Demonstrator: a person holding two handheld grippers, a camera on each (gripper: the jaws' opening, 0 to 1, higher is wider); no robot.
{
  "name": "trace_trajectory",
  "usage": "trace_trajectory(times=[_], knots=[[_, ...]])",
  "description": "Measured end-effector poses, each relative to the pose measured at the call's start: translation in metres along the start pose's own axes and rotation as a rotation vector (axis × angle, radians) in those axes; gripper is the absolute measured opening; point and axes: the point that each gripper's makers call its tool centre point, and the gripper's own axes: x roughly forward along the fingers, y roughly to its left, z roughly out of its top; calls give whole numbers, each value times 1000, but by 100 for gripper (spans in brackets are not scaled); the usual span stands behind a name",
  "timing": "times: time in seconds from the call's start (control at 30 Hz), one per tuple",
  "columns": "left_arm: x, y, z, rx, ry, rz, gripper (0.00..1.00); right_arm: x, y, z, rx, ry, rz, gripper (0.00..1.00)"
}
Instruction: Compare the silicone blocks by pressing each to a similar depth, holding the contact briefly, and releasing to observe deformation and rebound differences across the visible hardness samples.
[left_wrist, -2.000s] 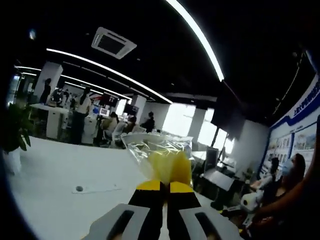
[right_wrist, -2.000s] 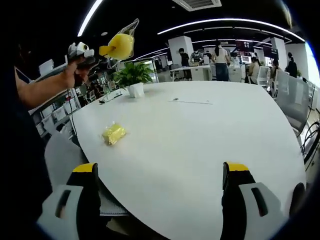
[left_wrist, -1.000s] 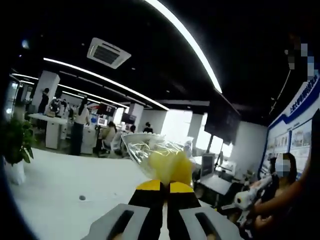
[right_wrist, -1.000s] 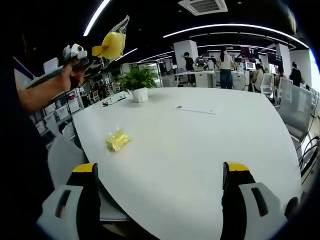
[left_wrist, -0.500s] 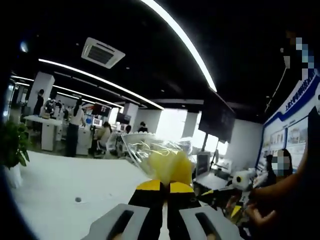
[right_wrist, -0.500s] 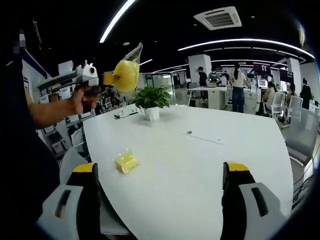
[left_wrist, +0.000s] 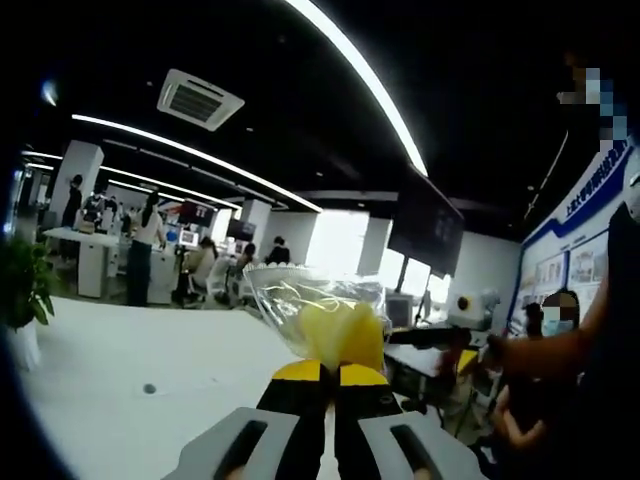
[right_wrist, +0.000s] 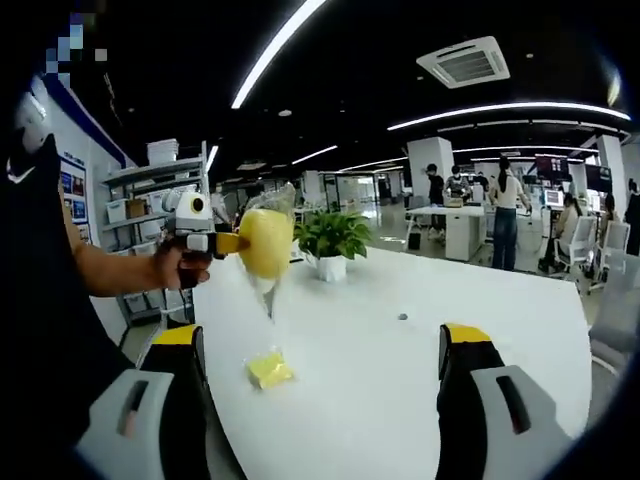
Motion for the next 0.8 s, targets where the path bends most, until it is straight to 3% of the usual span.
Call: trace_trajectory(times=[0.2,0.57,0.73,0.8], knots=[[-6,-5,-7,-7,11,2,0,18,15,13,-15,-21,86,87],[-2,-12,-21,-27,31,-9,0,40,36,29,-32,-53,162,82],[-3,-13,-25,-46,29,-14,0,52,44,27,-37,-28,204,73],[-4,-14,-26,-54,27,-16,0,56,53,27,-25,-18,249,63]])
